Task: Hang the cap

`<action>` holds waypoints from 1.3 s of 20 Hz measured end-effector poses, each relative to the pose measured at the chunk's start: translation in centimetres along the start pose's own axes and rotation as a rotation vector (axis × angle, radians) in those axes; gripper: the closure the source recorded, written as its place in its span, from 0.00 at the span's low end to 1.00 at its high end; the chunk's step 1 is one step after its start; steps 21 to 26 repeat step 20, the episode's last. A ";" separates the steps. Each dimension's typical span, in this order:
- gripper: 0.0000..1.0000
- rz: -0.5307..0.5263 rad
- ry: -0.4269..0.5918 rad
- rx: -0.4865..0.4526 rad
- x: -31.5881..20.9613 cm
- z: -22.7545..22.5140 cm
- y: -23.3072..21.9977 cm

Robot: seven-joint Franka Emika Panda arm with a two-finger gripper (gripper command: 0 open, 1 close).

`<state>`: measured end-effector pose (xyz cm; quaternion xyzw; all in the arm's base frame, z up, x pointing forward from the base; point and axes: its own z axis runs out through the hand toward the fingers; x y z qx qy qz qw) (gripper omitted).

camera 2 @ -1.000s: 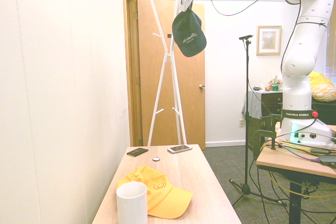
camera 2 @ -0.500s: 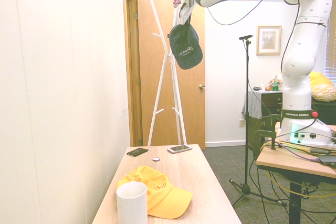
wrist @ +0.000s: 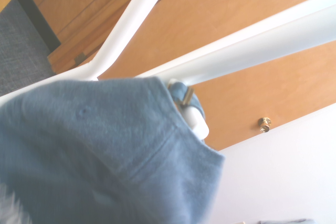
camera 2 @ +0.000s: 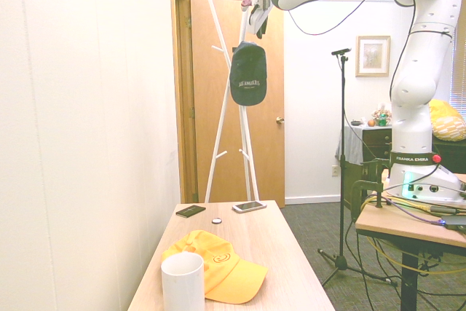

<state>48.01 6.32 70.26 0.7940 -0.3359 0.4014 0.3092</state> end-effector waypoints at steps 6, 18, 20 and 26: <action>0.00 0.011 -0.054 0.023 -0.9 0.1 0.3; 0.00 0.012 -0.755 0.295 -4.5 -1.5 0.5; 0.00 0.009 -0.864 0.317 -4.8 -1.6 0.7; 0.00 0.009 -0.864 0.317 -4.8 -1.6 0.7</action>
